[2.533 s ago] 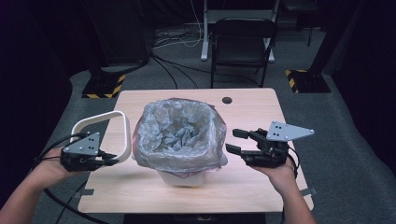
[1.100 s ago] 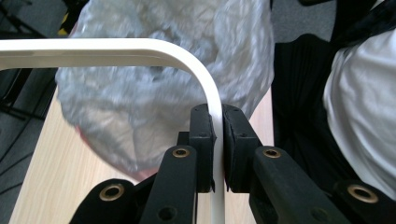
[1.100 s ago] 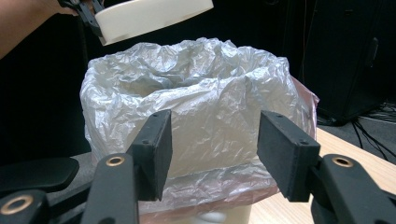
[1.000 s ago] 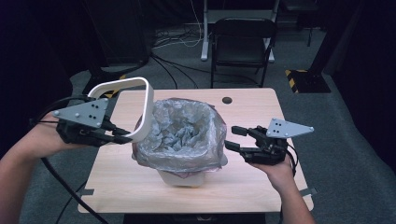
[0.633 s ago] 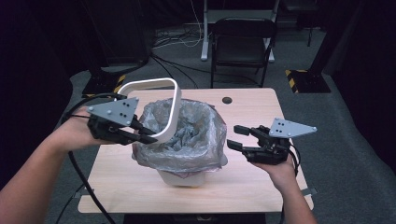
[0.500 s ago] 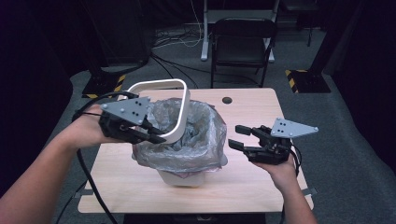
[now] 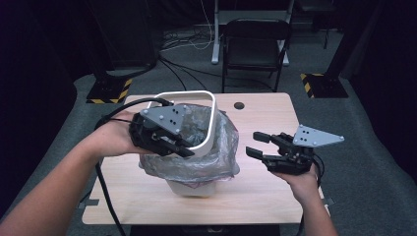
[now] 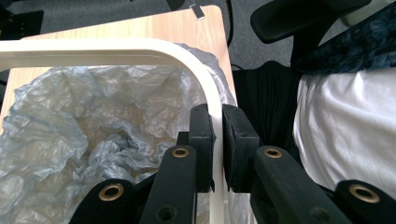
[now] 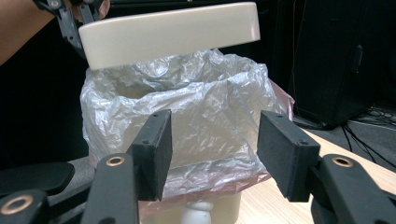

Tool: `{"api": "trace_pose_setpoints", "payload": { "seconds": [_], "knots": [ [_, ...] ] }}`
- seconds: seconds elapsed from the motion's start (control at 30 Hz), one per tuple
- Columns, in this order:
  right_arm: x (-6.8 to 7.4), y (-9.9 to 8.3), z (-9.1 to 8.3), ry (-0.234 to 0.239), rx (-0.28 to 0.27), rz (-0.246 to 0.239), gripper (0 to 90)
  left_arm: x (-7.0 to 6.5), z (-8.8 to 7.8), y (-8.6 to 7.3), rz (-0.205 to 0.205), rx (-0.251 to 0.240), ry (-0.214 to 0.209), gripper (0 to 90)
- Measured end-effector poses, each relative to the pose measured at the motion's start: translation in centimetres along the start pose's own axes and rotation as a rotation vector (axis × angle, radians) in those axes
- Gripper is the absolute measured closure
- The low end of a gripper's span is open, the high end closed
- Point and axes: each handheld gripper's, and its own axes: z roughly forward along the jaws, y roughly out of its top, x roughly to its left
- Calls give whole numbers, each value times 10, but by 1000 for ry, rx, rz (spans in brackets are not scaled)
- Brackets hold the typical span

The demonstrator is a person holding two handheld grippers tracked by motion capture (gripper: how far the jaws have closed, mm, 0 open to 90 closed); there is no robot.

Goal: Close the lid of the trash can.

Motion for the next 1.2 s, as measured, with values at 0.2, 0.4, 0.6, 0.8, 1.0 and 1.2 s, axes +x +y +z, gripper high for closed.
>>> {"api": "trace_pose_setpoints", "payload": {
  "seconds": [0.2,0.4,0.6,0.8,1.0,1.2],
  "knots": [
    [4,5,-4,-1,-11,-9,444,-5,6,12,-24,19,-10,828],
    [5,6,-6,-3,-12,-13,444,-7,18,19,-28,63,-10,830],
    [3,6,-6,-5,-12,-9,444,-4,26,21,-44,75,-26,831],
    [2,4,-4,-5,-7,-7,444,-3,26,16,-55,37,-36,834],
    [1,2,-2,-6,-5,-4,444,-6,28,14,-57,22,-53,835],
    [2,4,1,1,2,-9,444,-6,27,13,-32,-3,-35,725]
  ]
}}
